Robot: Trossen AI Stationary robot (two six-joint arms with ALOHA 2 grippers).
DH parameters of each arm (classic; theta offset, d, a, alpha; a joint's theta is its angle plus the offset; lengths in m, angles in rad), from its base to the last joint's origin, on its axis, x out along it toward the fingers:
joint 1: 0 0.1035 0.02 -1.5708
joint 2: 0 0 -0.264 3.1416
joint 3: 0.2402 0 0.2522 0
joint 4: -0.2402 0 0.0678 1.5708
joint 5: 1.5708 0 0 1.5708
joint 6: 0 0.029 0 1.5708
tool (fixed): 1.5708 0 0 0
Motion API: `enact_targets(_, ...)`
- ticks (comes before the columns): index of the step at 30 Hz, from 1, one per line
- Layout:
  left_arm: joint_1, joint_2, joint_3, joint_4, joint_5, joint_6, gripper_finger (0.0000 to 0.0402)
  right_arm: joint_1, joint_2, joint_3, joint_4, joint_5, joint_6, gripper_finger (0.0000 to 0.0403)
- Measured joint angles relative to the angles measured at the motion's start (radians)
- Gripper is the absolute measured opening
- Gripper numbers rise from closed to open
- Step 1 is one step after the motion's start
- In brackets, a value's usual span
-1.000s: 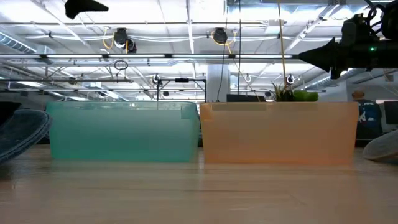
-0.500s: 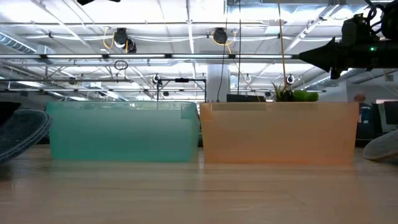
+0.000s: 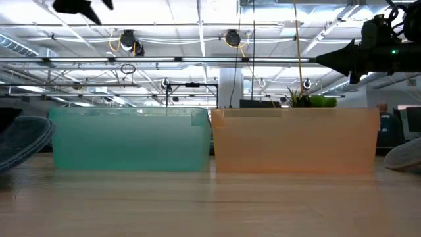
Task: Pick & Place hat
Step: Put the top blue cap into the orange bin
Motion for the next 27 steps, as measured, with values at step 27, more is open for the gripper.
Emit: enact_targets(27, 0.147, 0.203, -0.02, -0.235, 0.03, 0.086, 0.0253, 0.0, 0.0, 0.0, 0.0, 0.0, 0.0, 0.0016)
